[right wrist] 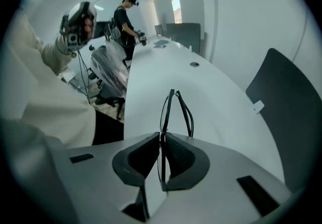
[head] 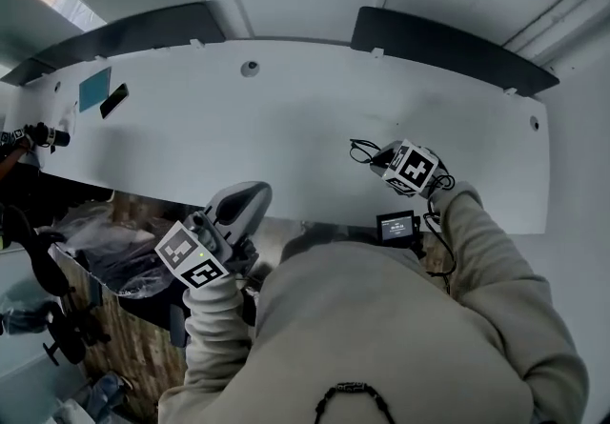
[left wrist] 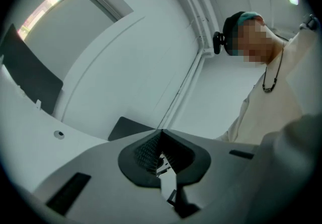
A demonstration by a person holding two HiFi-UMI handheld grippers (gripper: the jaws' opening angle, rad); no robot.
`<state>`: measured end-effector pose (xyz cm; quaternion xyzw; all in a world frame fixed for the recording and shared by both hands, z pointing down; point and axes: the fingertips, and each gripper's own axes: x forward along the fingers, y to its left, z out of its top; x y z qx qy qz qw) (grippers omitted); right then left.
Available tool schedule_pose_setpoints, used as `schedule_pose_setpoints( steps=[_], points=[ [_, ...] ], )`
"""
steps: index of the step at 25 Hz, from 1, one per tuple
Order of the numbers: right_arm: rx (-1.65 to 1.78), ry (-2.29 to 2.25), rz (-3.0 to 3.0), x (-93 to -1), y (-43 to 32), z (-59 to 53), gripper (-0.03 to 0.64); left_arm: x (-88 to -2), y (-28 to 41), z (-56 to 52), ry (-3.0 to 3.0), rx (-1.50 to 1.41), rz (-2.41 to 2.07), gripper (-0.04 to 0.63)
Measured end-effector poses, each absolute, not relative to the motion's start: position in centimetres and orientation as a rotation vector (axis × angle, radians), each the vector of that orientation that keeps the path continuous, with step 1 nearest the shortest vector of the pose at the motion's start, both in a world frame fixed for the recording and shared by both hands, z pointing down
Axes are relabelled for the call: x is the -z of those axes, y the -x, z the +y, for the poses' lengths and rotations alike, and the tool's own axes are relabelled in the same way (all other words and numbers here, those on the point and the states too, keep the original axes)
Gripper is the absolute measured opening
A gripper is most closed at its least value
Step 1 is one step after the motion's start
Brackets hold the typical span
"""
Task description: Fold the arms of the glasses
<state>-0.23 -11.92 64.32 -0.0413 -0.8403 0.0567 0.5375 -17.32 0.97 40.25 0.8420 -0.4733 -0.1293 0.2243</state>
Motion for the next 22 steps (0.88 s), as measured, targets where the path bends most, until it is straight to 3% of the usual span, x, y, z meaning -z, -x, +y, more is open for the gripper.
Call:
schedule_pose_setpoints(
  steps=[9,19,22],
  points=[
    [-0.051,0.209,-1.841,-75.2,-1.5,-11.7,0.051,-40.8,19.0,3.5,-2.254,0.364,-1.395,0.005],
    [-0.101,0.272,-1.785,-77.2,-2.8,-9.3,0.052,-41.3,19.1,3.3,-2.243,0.358,-1.368,0.005],
    [-0.075,0.235,-1.824,-76.8,-2.5,-10.5,0.096,-41.3,19.0,2.9,-2.253,0.354,-1.347,0.005]
  ],
)
